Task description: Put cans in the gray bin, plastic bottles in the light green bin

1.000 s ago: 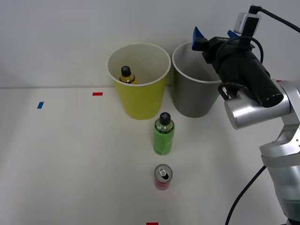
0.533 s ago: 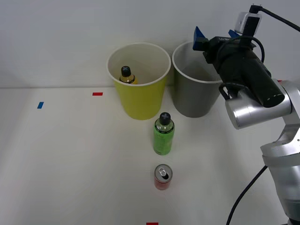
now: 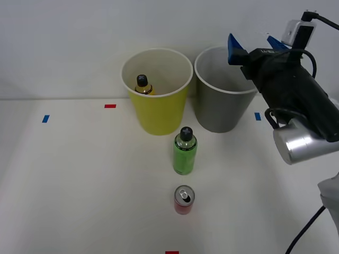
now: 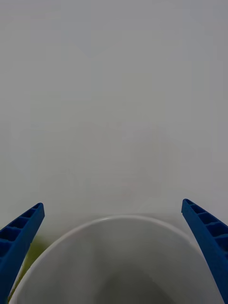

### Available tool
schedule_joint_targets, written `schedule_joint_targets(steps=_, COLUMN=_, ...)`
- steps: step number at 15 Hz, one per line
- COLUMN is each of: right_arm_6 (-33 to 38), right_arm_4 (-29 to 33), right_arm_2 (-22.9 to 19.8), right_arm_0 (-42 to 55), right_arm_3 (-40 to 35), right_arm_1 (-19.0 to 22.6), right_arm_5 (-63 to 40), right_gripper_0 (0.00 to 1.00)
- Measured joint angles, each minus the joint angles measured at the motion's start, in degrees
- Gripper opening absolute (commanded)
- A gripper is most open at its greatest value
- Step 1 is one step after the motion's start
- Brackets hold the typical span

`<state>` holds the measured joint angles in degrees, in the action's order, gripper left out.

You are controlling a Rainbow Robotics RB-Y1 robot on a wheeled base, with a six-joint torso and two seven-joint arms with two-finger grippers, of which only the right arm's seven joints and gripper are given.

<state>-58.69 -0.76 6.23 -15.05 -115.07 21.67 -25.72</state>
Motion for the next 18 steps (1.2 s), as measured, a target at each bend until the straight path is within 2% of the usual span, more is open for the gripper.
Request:
schedule_joint_targets(steps=6, right_arm_6=0.5, right_arm_4=2.2, right_arm_2=0.1, right_arm_0=18.5, right_arm_3=-15.5, right_arm_1=4.8, right_arm_5=-0.6, right_gripper_0=1.0)
schedule_joint_targets(steps=11, right_arm_6=1.1, right_arm_4=15.6, right_arm_2=1.8, right_arm_0=37.0, right_arm_3=-25.1, right_arm_1=7.8, right_arm_5=-0.6, right_gripper_0=1.0)
schedule_joint_targets(steps=15, right_arm_6=2.2, right_arm_4=26.9, right_arm_2=3.7, right_arm_0=49.0, right_arm_3=-27.0, right_arm_1=8.1, right_arm_5=3.6, right_gripper_0=1.0)
schedule_joint_targets(steps=18, right_arm_6=3.3, right_arm_4=28.8, right_arm_2=4.0, right_arm_0=57.5, right_arm_3=-27.0, right_arm_1=6.1, right_arm_5=9.6, right_gripper_0=1.0)
